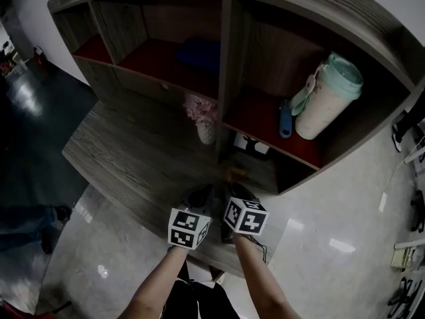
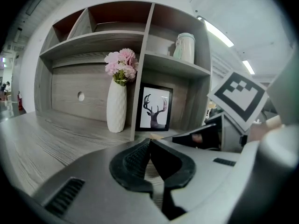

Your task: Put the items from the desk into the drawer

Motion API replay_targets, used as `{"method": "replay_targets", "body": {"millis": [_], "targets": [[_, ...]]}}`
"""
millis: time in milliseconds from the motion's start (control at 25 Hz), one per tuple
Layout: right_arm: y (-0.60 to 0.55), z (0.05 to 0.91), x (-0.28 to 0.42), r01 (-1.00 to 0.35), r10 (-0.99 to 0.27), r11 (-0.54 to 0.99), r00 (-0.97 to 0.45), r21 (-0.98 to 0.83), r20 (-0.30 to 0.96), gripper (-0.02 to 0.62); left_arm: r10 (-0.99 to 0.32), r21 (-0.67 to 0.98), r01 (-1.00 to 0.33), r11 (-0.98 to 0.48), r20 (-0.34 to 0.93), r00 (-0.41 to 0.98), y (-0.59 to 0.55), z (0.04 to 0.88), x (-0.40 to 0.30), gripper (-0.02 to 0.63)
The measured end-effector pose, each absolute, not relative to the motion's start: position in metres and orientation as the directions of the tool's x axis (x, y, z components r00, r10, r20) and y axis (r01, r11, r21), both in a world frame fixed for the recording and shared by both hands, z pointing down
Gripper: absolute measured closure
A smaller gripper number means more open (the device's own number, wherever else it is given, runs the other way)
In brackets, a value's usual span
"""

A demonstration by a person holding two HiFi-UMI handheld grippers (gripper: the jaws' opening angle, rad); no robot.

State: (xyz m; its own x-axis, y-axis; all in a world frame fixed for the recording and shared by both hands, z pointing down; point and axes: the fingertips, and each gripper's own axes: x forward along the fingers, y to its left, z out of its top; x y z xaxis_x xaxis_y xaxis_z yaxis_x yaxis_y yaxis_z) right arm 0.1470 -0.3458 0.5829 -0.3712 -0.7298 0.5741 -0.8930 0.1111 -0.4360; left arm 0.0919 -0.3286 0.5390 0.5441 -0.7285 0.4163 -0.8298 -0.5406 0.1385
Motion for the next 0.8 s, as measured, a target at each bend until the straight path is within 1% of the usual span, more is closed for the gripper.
{"method": "replay_targets", "body": {"millis": [200,360,400,520,800], "targets": [[-0.344,0.599,0.143,-0.905,-0.674,0.124,-0.378,-0.406,0.635,0.453,-0.725,0.144,-0.829,-0.540,0.422,0.545,-0.328,0.543,0.088,0.595],[-0.345,0.603,0.140,-0.924,-0.655,0.151,-0.359,-0.351,0.665,0.454,-0.723,0.146,-0.829,-0.540,0.423,0.546,-0.328,0.545,0.086,0.595],[-0.346,0.603,0.139,-0.925,-0.651,0.157,-0.360,-0.345,0.668,0.458,-0.723,0.146,-0.829,-0.540,0.423,0.546,-0.329,0.545,0.086,0.595],[-0.347,0.602,0.137,-0.928,-0.650,0.175,-0.359,-0.328,0.670,0.496,-0.723,0.150,-0.829,-0.539,0.421,0.547,-0.328,0.545,0.085,0.595],[-0.343,0.599,0.135,-0.941,-0.660,0.193,-0.335,-0.280,0.672,0.517,-0.721,0.155,-0.827,-0.540,0.422,0.550,-0.321,0.543,0.079,0.595]]}}
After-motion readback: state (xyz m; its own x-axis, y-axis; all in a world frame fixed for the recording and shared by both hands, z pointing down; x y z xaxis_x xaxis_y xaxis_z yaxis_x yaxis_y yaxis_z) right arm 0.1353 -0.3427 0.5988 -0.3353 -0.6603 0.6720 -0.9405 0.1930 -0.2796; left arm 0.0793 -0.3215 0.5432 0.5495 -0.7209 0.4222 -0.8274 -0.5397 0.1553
